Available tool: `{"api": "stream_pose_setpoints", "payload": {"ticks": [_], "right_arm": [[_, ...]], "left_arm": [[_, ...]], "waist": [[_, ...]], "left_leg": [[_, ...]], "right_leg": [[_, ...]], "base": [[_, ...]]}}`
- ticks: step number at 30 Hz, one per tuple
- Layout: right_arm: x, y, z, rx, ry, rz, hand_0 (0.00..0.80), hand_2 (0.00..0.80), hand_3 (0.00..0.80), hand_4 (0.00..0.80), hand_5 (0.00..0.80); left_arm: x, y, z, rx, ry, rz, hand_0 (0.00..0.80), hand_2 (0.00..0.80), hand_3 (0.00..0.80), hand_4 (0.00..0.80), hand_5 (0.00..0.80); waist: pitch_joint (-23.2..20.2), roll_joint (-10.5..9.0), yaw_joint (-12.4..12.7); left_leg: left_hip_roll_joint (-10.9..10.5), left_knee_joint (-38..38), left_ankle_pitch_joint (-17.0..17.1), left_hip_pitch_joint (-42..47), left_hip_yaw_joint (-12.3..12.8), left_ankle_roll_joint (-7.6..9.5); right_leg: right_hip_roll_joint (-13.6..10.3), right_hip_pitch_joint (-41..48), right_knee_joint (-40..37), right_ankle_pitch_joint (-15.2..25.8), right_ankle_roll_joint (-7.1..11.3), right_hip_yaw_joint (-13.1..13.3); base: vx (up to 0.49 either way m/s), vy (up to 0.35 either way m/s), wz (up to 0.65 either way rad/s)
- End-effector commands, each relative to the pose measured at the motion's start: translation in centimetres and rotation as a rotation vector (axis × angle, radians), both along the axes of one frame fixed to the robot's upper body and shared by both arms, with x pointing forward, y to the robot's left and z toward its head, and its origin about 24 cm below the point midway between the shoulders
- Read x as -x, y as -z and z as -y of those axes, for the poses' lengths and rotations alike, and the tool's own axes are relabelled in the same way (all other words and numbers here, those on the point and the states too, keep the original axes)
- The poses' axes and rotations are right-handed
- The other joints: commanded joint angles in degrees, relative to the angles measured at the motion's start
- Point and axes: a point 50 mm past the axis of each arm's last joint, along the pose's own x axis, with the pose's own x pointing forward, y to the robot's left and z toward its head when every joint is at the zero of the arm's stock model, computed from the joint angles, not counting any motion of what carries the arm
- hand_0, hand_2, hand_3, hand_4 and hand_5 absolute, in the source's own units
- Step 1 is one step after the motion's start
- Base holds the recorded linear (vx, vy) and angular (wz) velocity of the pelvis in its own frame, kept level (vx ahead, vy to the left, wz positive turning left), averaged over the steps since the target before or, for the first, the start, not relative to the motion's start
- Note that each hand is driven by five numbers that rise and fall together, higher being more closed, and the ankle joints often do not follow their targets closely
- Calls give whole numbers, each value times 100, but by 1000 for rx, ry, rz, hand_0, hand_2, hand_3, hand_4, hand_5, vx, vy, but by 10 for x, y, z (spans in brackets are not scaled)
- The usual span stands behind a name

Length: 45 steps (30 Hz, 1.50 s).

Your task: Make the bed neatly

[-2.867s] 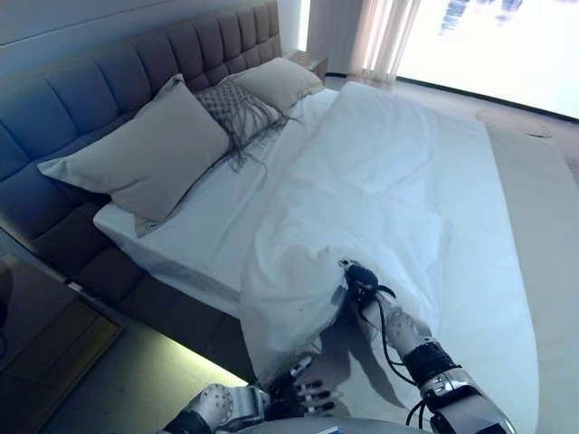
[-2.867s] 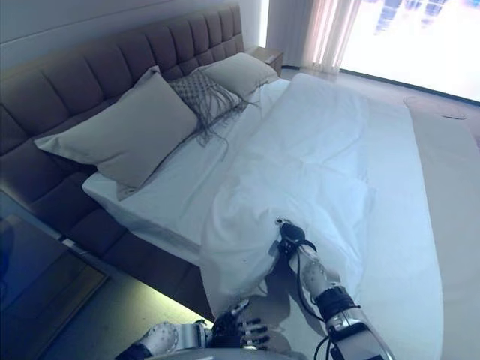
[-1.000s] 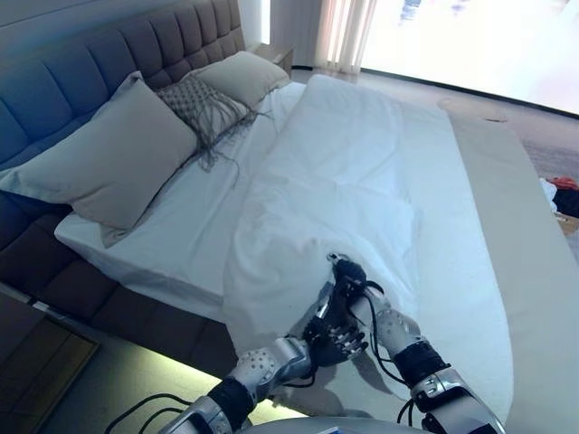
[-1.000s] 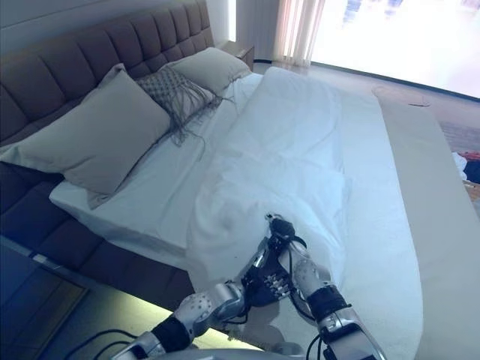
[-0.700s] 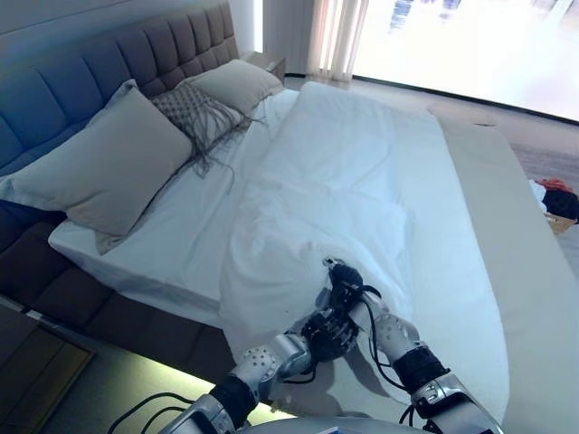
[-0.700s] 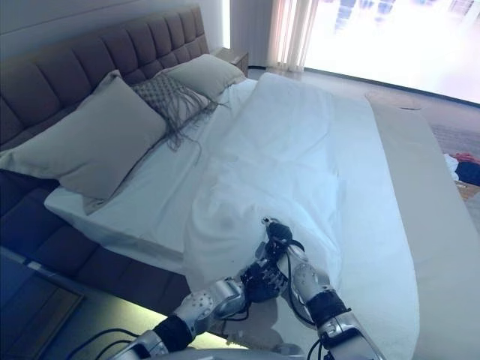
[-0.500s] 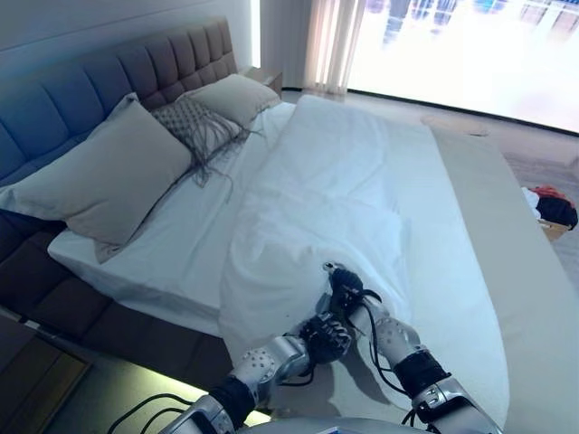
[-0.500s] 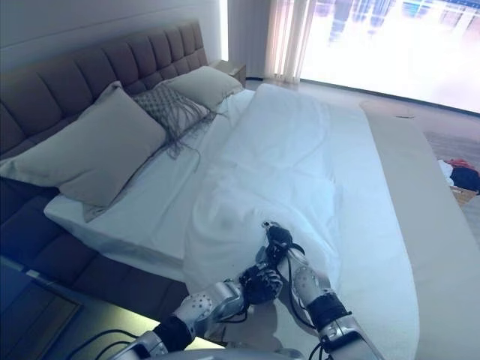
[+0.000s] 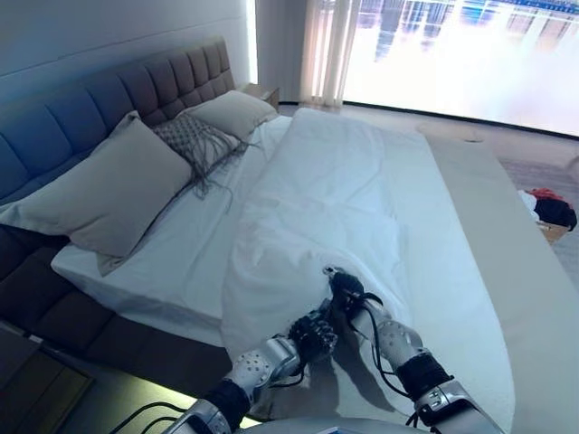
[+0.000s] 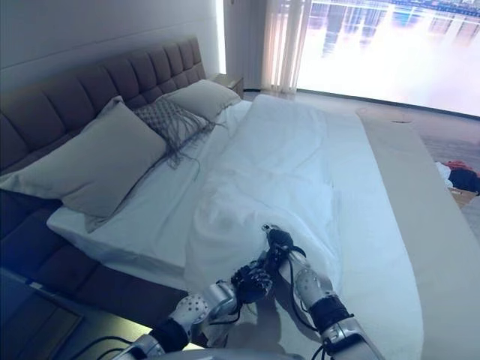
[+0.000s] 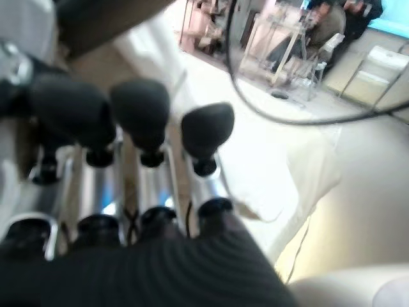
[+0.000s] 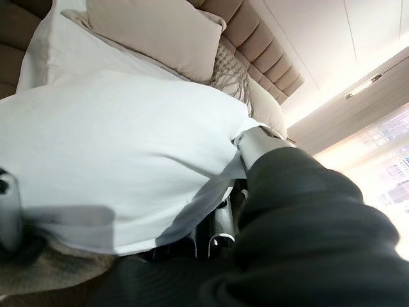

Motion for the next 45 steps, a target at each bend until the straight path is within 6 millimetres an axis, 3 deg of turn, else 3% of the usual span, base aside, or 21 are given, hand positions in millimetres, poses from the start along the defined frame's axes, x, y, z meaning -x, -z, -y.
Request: {"api": "stream_pose_setpoints", "payload": {"ticks": [1,7,8,9,19,28,29,30,45], "right_arm": [[-24,-54,4,-84,-10,272,800,800,800,800,800],[-24,-55,11,-45,-38,287,800,800,800,800,800],[-23,-54,12,-42,-53,278,355,355,355,355,355],[-22,-54,12,-55,-59,268,0,0,0,0,0],[-12,-47,17,-90,-98,233,0,0,0,0,0],[-17,-46,16,-94,-76,236,0,0,0,0,0],[-16,-45,16,-93,-75,235,0,0,0,0,0],[-16,-44,16,-91,-74,234,0,0,0,0,0],[-11,-40,12,-104,-56,228,0,0,0,0,0]], "left_arm": [[-8,0,3,-14,-4,44,800,800,800,800,800],[-5,15,-24,-125,-53,28,800,800,800,800,800],[-10,16,-31,-147,-77,36,800,800,800,800,800],[-13,15,-34,-156,-90,41,800,800,800,800,800],[-43,-1,-55,-208,-185,129,800,800,800,800,800],[-40,0,-46,-176,-118,150,800,800,800,800,800],[-40,-1,-45,-179,-108,154,675,675,675,675,675],[-39,0,-45,-180,-94,159,0,0,0,0,0],[-29,-1,-35,-126,-28,160,0,0,0,0,0]], "waist": [[-92,-14,21],[-65,11,68],[-72,13,65],[-69,14,64],[-26,22,69],[-47,36,88],[-49,39,88],[-53,44,91],[-26,34,103]], "left_leg": [[373,358,111,-292,-175,192],[360,351,130,-311,-222,184],[368,332,150,-311,-209,177],[372,332,157,-315,-206,173],[361,292,205,-336,-269,158],[347,213,228,-336,-277,155],[347,209,229,-334,-278,153],[348,207,228,-333,-272,152],[364,257,175,-271,-187,139]], "right_leg": [[-489,-192,93,397,126,-147],[-514,-163,71,393,118,-182],[-520,-163,68,393,118,-191],[-522,-167,76,390,118,-199],[-470,-158,55,383,85,-220],[-453,-121,6,371,71,-242],[-454,-119,0,371,73,-243],[-458,-114,-7,373,77,-248],[-487,-32,-35,371,115,-263]], "base": [[-26,6,-7],[0,0,0],[0,0,0],[0,0,0],[0,0,0],[-1,-2,1],[0,0,0],[0,0,0],[16,-9,1]]}}
